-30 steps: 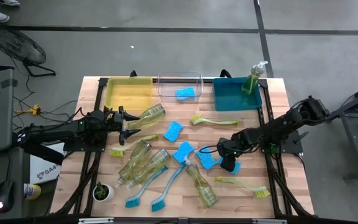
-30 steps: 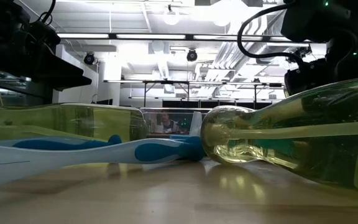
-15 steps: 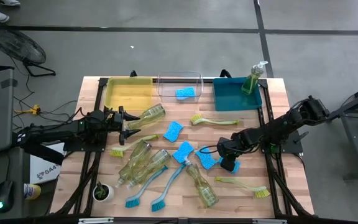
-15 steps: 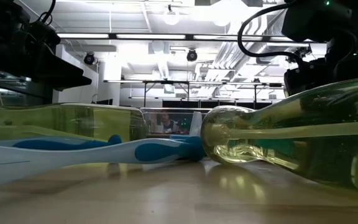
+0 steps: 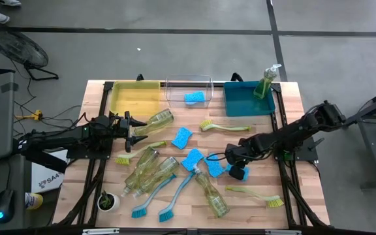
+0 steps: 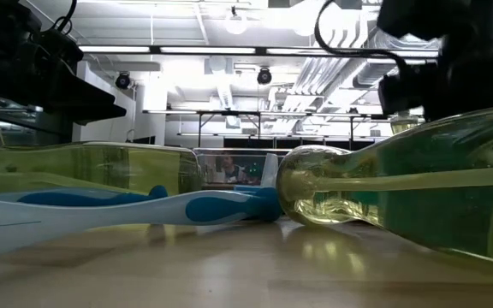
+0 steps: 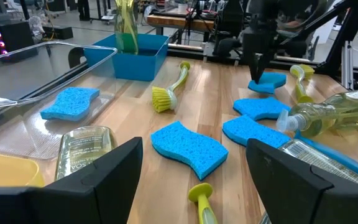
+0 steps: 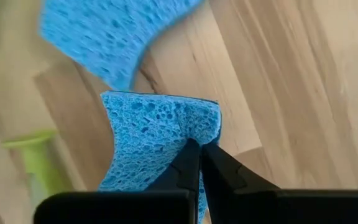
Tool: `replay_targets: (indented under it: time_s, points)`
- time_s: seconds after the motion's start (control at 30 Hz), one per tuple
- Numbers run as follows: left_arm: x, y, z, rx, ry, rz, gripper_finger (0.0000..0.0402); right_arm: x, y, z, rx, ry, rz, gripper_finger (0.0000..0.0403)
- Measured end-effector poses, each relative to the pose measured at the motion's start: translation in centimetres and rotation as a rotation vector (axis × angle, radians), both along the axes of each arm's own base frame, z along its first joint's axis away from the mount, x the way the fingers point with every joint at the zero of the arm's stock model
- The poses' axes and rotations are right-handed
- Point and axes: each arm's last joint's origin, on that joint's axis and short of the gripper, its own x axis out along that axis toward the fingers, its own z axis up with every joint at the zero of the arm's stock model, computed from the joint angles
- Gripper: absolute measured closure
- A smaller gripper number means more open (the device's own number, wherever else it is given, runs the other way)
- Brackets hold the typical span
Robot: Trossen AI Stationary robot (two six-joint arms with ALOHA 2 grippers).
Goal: Pick & Place Kitchen Sink Supplies
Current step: Put the sponge into the transparent bin
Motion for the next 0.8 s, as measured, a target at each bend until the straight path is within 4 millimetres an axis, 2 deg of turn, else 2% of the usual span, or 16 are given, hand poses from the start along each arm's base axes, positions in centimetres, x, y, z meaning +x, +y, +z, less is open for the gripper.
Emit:
replay_targets:
  time_s: [0.2,0.43,0.8]
  points:
    - [0.0,0.0,0.0,0.0,0.0,0.0,0.0122,1.3,0.2,3.1,-0.083,-0.023,0.045,0.0402]
    - [0.0,0.0,0.0,0.0,0.0,0.0,0.0122,2.6,-0.3,6.9,-0.308,-0.083,0.1,0.0402]
    - [0.0,0.0,0.0,0.0,0.0,0.0,0.0122,4.5,-3.4,8.8,-0.766,-0.166,0.038,0.0403]
